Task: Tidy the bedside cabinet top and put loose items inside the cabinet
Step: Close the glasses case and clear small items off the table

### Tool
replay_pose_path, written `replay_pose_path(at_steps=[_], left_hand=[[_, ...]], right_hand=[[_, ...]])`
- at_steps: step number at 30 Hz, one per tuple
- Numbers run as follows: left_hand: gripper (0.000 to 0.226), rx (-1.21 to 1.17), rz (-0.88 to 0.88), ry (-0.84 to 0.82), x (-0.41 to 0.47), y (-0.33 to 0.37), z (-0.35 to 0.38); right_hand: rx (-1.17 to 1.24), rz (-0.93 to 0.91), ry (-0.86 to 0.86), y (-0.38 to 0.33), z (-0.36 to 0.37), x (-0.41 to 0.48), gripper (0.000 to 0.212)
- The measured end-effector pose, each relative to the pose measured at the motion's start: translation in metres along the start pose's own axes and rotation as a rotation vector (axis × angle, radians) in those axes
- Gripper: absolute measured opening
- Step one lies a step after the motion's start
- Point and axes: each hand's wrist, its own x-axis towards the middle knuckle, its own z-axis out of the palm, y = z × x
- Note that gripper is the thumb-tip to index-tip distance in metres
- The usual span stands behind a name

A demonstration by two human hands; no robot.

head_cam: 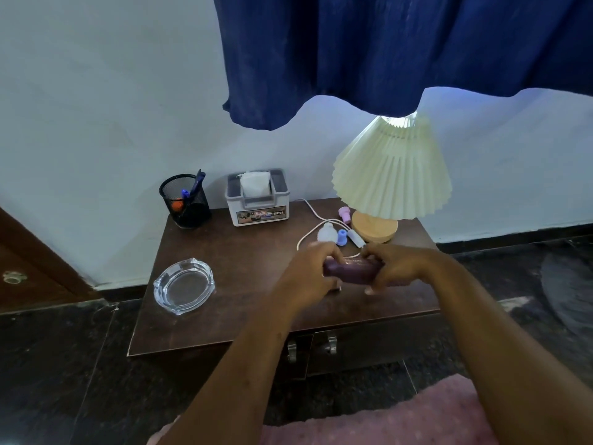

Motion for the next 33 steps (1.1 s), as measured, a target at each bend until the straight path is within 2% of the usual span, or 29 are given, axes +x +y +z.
replay_pose_path(at_steps=[3,7,14,23,27,30,33], left_hand=[[0.034,0.079,-0.005,-0.090,0.002,0.005,0.021],[0.035,0.153,-0.025,-0.177,0.004,0.007,0.029],[0.032,0.210,-0.072,-0.195,0.006,0.002,0.028],[0.028,0.272,-0.099,-0.249,0.005,-0.002,0.021],[0.030,0.310,-0.107,-0.282,0.004,-0.001,0.019],[0.034,0.350,-0.132,-0.294,0.003,-0.004,0.014],[0.035,0.385,-0.150,-0.305,0.003,-0.005,0.009]], right_hand=[[-0.151,0.160,0.173,0.034,-0.001,0.001,0.075],[-0.223,0.323,0.360,0.063,0.000,0.002,0.079],[-0.141,0.415,0.411,0.057,0.008,0.013,0.078],[-0.115,0.420,0.403,0.055,0.010,0.014,0.076],[-0.187,0.433,0.389,0.044,0.009,0.010,0.087],[-0.265,0.366,0.424,0.027,0.007,0.012,0.093],[-0.287,0.277,0.486,0.009,0.011,0.015,0.088]])
